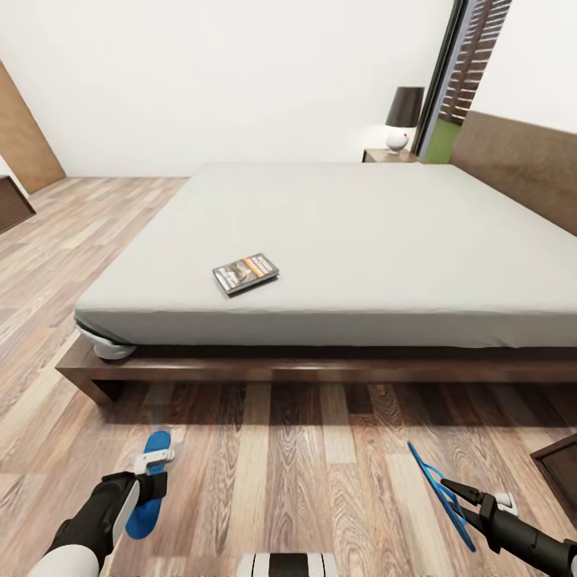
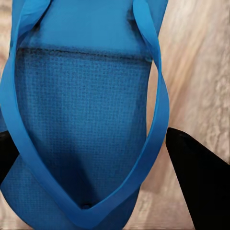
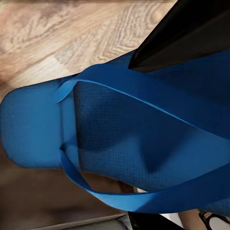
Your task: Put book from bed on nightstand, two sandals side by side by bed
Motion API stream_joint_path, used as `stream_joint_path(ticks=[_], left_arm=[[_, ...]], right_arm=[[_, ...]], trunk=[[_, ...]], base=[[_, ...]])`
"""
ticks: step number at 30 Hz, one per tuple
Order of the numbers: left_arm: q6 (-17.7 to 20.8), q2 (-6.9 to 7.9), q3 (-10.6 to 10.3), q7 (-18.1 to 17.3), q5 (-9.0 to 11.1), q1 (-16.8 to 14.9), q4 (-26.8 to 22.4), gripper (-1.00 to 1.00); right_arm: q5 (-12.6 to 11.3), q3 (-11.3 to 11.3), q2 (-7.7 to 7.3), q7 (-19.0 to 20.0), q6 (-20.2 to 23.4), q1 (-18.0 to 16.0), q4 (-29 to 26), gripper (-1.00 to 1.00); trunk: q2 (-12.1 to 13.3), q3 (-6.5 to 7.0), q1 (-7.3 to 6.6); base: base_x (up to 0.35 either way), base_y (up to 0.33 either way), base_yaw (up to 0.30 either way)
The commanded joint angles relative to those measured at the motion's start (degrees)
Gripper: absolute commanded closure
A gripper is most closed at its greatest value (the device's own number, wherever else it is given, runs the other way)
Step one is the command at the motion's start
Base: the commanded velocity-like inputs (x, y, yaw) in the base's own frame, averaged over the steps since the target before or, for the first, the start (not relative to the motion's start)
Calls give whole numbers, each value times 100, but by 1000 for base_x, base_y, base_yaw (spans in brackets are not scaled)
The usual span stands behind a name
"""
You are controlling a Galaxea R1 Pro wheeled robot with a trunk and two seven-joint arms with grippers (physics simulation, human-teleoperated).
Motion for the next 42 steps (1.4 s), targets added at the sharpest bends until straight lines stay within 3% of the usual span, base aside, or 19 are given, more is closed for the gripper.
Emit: stream_joint_path(ticks=[1,34,42], left_arm=[[55,-3,24,-46,-59,-3,-15,100],[75,-4,25,-56,-59,-3,-24,100],[69,-6,28,-56,-59,-3,-24,100]], right_arm=[[-20,-10,0,-1,37,-3,1,100],[-20,-10,0,1,42,-3,1,100],[-20,-9,0,6,43,-3,1,100]], trunk=[[-3,-27,1],[-48,-758,86],[-48,-758,86]], base=[[0,0,0],[0,0,0],[6,4,0]])
